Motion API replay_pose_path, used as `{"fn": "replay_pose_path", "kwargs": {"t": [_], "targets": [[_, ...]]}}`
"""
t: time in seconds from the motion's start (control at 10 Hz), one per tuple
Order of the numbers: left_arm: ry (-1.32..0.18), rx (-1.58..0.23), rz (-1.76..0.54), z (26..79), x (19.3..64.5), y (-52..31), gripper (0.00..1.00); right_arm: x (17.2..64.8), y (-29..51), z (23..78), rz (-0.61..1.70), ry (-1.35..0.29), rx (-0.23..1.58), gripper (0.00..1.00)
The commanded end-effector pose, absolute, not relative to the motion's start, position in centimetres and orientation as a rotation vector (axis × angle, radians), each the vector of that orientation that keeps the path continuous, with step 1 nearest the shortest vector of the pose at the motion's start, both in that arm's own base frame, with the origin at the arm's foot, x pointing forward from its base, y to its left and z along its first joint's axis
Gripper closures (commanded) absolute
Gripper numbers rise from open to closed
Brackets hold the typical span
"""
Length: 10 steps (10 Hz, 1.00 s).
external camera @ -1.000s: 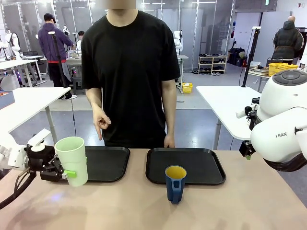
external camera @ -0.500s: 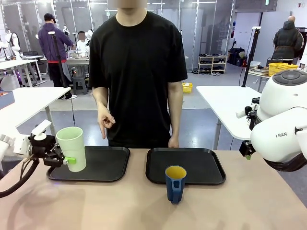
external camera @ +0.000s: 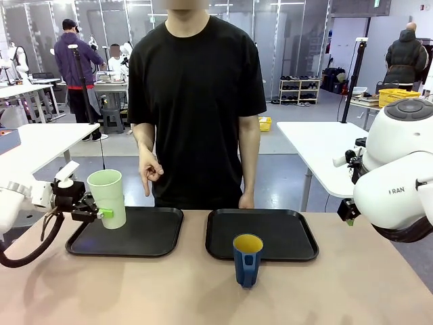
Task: Sort and store the cups by type.
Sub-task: Place the picked Reusable plastic cup into the Flat Tray indicated by the person.
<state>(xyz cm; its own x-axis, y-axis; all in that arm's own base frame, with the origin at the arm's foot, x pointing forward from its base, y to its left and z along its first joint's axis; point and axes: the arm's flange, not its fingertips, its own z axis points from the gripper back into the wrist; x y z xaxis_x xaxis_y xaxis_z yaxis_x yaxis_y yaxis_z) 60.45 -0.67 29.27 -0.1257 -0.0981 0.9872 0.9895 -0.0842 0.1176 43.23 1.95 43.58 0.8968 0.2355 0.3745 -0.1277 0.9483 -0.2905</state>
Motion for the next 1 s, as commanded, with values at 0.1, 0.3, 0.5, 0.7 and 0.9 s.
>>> {"fn": "replay_pose_path", "kwargs": {"t": [0.1, 0.3, 0.5, 0.7, 0.9], "targets": [[-1.182, -1.128, -1.404, 29.3, 60.4, -0.7, 0.17, 43.2, 1.9, 43.5, 0.19, -0.419, -0.265, 0.0], [-1.182, -1.128, -1.404, 29.3, 60.4, -0.7, 0.17, 43.2, 1.9, 43.5, 0.19, -0.419, -0.265, 0.0], [-1.182, -1.128, -1.404, 29.3, 60.4, -0.7, 0.17, 43.2, 1.9, 43.5, 0.19, -0.419, -0.265, 0.0], [-1.196, -1.143, -1.42, 28.2, 61.6, -0.8, 0.17, 43.2, 1.9, 43.5, 0.19, -0.419, -0.265, 0.0], [-1.199, -1.144, -1.422, 27.3, 62.8, -0.8, 0.17, 43.2, 1.9, 43.5, 0.19, -0.419, -0.265, 0.0]]}}
